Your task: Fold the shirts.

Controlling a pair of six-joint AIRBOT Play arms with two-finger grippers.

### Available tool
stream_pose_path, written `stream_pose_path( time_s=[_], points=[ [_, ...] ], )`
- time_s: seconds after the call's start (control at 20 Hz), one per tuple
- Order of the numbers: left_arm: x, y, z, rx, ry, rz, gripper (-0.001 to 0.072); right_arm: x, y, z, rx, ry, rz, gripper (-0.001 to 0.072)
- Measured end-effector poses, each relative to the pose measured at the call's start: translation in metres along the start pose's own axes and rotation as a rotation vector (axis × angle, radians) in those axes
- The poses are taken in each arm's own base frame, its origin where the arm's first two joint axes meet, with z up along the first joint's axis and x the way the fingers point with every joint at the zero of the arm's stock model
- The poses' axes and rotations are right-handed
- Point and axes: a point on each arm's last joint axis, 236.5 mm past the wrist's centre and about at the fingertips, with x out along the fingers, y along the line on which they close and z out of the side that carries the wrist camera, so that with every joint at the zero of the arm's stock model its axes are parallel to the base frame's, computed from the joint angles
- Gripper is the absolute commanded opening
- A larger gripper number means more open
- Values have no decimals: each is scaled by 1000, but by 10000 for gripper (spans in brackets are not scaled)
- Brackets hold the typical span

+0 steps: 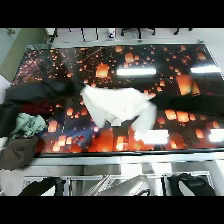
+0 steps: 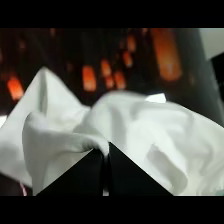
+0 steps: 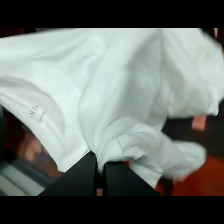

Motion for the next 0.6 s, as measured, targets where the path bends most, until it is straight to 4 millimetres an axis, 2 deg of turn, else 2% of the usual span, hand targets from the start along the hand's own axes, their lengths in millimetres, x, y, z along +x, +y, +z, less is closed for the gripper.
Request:
stream_pose_path(
  time_s=[0.05, 0.15, 0.25, 0.35, 0.4, 0.5, 0.55, 0.6],
  points=[
    [-28, -20, 23, 29, -76, -20, 13, -32, 24, 24, -62, -93, 12, 19],
    [-87, -67, 57, 101, -220, -71, 13, -91, 73, 55, -186, -244, 36, 20],
    [-147, -116, 78, 182, -357, -127, 13, -145, 124, 73, -307, -372, 60, 19],
    [-206, -160, 89, 259, -490, -179, 13, -192, 168, 81, -413, -483, 80, 20],
    [-232, -180, 91, 297, -543, -203, 13, -209, 184, 82, -453, -523, 87, 20],
    [-267, -205, 92, 349, -615, -227, 13, -231, 205, 84, -504, -578, 94, 20],
    [-274, -211, 93, 365, -623, -228, 13, -234, 208, 86, -513, -582, 93, 20],
    [-273, -211, 93, 371, -610, -221, 13, -232, 207, 90, -512, -578, 91, 20]
  ],
)
